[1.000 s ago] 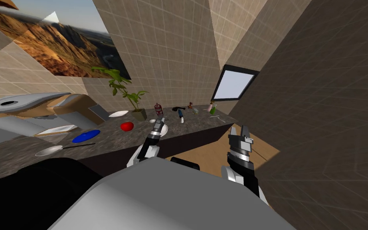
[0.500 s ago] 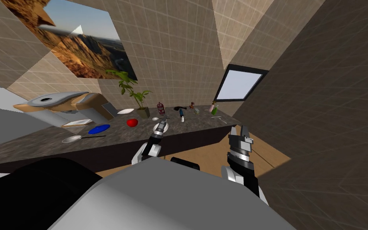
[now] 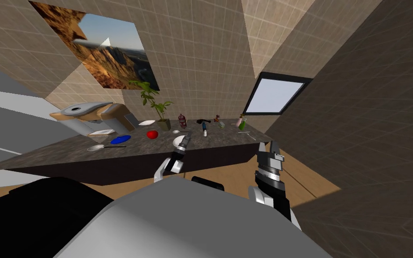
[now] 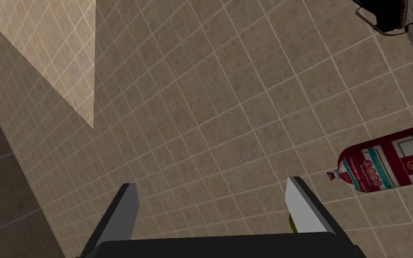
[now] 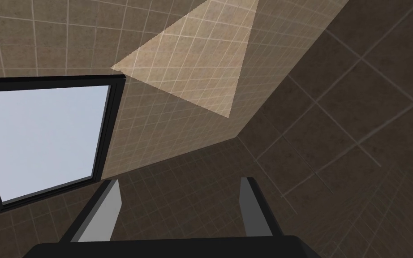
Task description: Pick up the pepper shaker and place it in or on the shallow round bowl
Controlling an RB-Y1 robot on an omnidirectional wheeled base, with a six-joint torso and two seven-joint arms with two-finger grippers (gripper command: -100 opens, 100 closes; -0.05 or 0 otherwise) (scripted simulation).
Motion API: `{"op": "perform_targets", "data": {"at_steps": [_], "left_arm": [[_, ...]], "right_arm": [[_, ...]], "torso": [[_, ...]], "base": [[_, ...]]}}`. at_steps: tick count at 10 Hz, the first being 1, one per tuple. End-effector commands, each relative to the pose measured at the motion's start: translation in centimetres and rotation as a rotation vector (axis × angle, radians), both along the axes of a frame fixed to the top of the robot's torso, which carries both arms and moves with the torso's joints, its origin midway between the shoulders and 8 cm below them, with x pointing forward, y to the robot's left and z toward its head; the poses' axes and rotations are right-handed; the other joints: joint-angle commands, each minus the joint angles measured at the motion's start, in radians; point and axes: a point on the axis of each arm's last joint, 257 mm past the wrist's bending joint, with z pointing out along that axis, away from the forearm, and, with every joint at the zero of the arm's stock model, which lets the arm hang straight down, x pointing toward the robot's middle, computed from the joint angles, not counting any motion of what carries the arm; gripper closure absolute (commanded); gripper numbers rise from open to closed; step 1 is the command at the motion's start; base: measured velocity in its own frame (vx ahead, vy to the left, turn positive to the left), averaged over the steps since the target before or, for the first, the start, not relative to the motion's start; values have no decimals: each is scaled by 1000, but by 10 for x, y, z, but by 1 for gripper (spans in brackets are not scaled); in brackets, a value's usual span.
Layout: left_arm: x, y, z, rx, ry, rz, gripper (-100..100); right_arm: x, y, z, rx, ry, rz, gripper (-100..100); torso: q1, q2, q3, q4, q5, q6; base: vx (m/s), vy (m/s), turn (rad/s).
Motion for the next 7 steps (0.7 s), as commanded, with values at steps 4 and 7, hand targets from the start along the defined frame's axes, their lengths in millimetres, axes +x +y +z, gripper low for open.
{"op": "perform_targets", "data": {"at_steps": [4,7], "left_arm": [[19,3,-36,165,67,39,-100],[29,20,-66,280,131,81,-100]], "right_arm": [[0,0,0,0,0,0,0],[0,0,0,0,0,0,0]], "torso": [[0,0,0,0,0,0],[-1,-3,-2,-1,0,0]], "base": [[-1,-95,32],[43,-99,-54]]}}
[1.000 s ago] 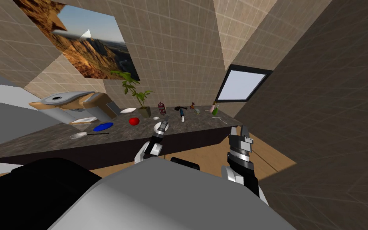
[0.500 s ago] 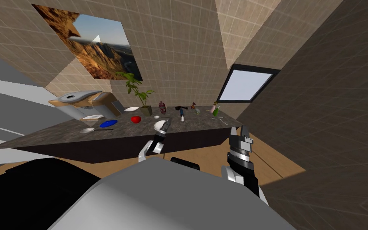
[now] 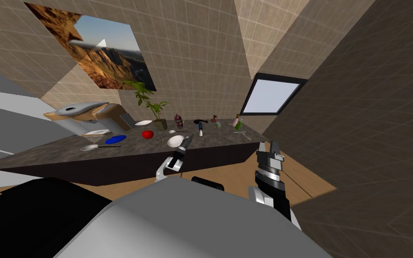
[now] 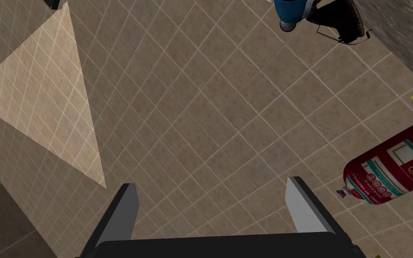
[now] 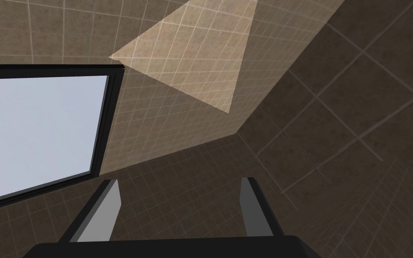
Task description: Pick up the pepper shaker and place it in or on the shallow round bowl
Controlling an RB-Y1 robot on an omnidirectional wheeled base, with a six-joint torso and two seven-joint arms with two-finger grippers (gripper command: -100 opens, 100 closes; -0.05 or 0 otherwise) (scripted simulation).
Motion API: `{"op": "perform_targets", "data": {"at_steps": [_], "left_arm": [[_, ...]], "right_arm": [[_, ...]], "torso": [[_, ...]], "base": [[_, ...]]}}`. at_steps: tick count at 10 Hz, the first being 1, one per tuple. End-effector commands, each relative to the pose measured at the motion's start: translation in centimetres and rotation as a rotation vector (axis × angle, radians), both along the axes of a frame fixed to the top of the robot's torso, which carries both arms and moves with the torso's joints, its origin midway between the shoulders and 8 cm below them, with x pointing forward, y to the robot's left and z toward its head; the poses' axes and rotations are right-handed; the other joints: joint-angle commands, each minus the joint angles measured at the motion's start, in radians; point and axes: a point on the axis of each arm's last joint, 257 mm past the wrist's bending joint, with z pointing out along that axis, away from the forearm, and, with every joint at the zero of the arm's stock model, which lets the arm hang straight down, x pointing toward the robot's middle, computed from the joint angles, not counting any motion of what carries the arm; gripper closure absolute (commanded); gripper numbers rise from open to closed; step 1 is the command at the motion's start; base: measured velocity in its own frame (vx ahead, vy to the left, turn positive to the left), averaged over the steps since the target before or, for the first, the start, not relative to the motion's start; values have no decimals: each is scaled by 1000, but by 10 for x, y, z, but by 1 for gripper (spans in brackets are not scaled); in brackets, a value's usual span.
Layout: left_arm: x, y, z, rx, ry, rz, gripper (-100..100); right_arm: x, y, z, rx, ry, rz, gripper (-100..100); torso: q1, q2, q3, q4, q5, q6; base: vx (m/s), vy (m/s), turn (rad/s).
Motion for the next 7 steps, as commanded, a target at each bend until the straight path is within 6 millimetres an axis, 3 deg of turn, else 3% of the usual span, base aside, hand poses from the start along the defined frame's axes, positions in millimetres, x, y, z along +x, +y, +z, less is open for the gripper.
{"op": "perform_targets", "data": {"at_steps": [1,7], "left_arm": [[5,11,-17,64,39,29,-100],[9,85,-82,287,200,155,-100]], "right_arm": [[0,0,0,0,0,0,0],[0,0,0,0,0,0,0]], "torso": [[0,0,0,0,0,0],[-2,-2,-1,0,0,0]], "base": [[50,-100,-89],[73,-105,-163]]}}
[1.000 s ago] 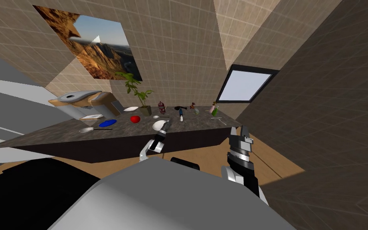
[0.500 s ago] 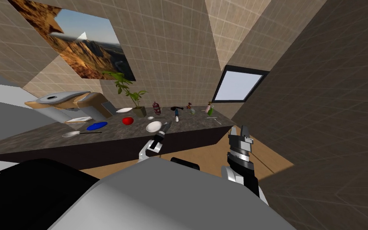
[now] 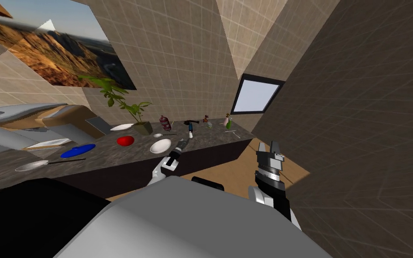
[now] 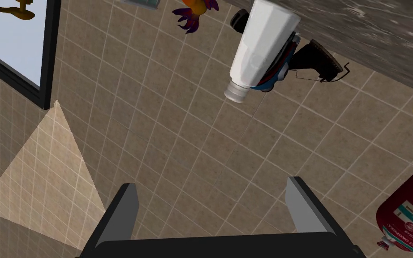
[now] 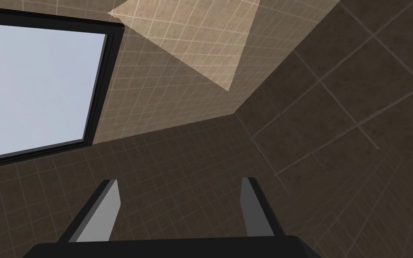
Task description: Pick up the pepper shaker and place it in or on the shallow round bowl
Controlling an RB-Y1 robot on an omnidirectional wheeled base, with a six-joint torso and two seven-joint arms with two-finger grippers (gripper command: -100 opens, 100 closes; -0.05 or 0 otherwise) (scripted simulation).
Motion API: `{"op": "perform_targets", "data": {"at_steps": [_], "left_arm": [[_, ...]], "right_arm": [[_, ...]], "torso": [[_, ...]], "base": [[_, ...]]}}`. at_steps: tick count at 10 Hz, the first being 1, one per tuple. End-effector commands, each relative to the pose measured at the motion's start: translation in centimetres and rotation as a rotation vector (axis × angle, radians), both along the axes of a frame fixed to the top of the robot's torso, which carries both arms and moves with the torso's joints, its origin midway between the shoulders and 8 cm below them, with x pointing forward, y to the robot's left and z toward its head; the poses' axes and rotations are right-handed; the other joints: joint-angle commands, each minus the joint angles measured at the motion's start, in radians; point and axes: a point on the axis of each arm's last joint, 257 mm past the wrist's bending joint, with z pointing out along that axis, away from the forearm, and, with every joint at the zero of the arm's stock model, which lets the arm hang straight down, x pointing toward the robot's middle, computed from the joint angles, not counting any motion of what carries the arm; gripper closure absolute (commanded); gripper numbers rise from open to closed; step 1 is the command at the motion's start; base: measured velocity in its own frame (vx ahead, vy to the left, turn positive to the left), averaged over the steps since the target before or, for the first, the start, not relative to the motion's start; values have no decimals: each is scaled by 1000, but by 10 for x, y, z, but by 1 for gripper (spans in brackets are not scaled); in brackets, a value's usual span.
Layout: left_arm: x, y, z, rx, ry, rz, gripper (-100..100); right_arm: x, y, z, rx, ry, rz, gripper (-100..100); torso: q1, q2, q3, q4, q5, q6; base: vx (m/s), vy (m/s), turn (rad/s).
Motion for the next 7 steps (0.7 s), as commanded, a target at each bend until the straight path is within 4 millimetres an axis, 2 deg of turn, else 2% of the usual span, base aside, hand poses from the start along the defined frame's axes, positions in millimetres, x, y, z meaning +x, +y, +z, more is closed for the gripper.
{"op": "perform_targets", "data": {"at_steps": [1,5,6,7], "left_arm": [[-1,12,-11,23,22,17,-100],[-8,70,-43,155,122,102,-100],[-8,70,-43,155,122,102,-100],[-11,83,-49,184,143,120,-100]], "right_arm": [[0,0,0,0,0,0,0],[0,0,0,0,0,0,0],[0,0,0,0,0,0,0],[0,0,0,0,0,0,0]], "torso": [[0,0,0,0,0,0],[3,0,0,0,1,0],[3,0,0,0,1,0],[4,1,1,0,1,-1]], "base": [[60,-45,-59],[77,-51,-161],[69,-39,-40],[58,-34,-83]]}}
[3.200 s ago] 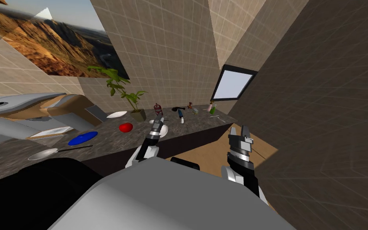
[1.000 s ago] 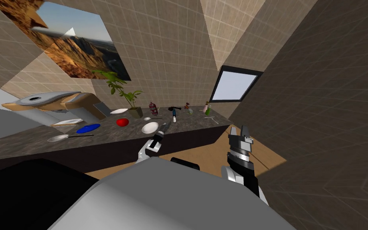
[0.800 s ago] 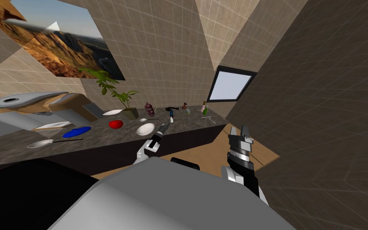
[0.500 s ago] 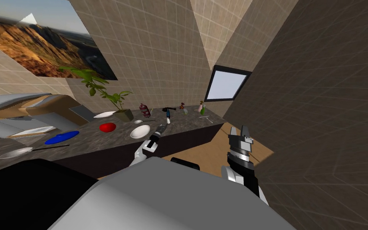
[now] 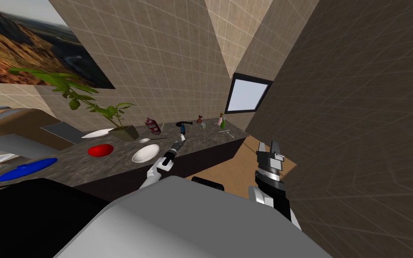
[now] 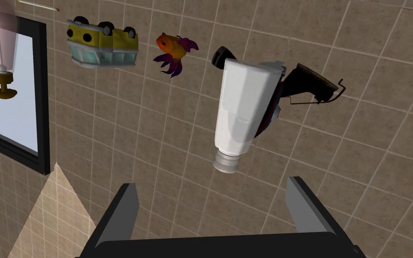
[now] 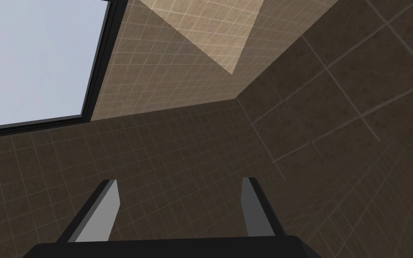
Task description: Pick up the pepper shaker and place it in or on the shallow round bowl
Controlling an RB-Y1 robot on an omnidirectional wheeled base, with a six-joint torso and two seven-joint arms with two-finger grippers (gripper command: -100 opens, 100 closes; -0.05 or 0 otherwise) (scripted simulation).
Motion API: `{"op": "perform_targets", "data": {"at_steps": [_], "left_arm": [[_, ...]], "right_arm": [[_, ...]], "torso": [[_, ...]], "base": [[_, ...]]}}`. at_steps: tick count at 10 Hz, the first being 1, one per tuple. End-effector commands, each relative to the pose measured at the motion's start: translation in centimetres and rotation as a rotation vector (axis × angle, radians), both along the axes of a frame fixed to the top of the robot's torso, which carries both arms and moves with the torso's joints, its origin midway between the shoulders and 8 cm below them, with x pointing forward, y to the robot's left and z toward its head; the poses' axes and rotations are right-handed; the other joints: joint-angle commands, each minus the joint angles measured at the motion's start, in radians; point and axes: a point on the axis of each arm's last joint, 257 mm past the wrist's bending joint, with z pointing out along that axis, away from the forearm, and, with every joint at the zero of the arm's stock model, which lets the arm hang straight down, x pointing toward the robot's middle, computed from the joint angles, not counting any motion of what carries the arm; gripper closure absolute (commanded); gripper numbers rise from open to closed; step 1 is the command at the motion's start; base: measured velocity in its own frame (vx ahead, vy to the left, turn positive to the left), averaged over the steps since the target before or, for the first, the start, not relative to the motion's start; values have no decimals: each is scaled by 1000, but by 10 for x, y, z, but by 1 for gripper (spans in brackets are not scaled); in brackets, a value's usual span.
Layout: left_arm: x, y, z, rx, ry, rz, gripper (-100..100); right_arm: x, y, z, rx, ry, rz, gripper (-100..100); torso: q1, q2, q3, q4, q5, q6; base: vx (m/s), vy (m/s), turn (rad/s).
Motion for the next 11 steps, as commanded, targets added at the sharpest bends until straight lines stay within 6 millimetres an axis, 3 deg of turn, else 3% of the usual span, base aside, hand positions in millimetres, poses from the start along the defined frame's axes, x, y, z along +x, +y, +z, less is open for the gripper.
{"op": "perform_targets", "data": {"at_steps": [1,6,7,8,9,10,11], "left_arm": [[0,9,-5,16,12,10,-100],[-9,69,-16,139,88,86,-100],[-7,62,-14,125,80,77,-100],[-7,64,-14,128,82,79,0],[-7,79,-12,126,81,104,-100],[-6,72,-14,127,82,93,-100],[-6,73,-14,127,81,94,100]], "right_arm": [[0,0,0,0,0,0,0],[0,0,0,0,0,0,0],[0,0,0,0,0,0,0],[0,0,0,0,0,0,0],[0,0,0,0,0,0,0],[0,0,0,0,0,0,0],[0,0,0,0,0,0,0]], "torso": [[0,0,0,0,0,0],[2,-2,-1,0,0,0],[5,-3,-2,-1,1,0],[4,0,0,0,1,0],[3,3,1,0,1,0],[2,3,1,1,0,0],[2,3,2,1,0,-1]], "base": [[43,-17,-50],[82,-4,-107],[54,26,-11],[10,4,1],[25,-2,-166],[15,3,-44],[0,0,0]]}}
